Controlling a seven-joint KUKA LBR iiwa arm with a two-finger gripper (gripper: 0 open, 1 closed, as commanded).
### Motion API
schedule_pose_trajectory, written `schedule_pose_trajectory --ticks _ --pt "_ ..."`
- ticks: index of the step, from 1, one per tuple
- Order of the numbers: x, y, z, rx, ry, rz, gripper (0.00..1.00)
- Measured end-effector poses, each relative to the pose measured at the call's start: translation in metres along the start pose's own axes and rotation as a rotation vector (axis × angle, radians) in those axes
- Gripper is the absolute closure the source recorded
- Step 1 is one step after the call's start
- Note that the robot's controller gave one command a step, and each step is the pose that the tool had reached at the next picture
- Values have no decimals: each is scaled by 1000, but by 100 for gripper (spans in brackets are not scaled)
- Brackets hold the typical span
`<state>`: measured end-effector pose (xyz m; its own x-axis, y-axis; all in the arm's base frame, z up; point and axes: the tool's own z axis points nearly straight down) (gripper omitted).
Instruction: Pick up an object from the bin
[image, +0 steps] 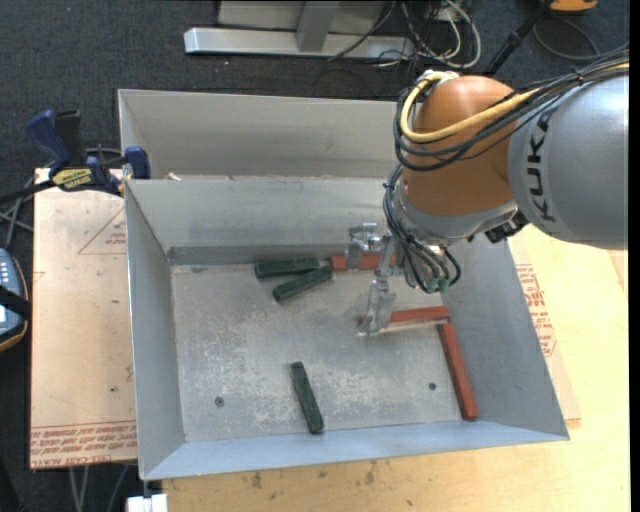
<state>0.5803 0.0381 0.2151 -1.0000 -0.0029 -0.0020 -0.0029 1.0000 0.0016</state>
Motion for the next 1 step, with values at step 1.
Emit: schedule_pose_trajectory --ticks 1 --pt "-31 -39 37 5 -5 -127 0"
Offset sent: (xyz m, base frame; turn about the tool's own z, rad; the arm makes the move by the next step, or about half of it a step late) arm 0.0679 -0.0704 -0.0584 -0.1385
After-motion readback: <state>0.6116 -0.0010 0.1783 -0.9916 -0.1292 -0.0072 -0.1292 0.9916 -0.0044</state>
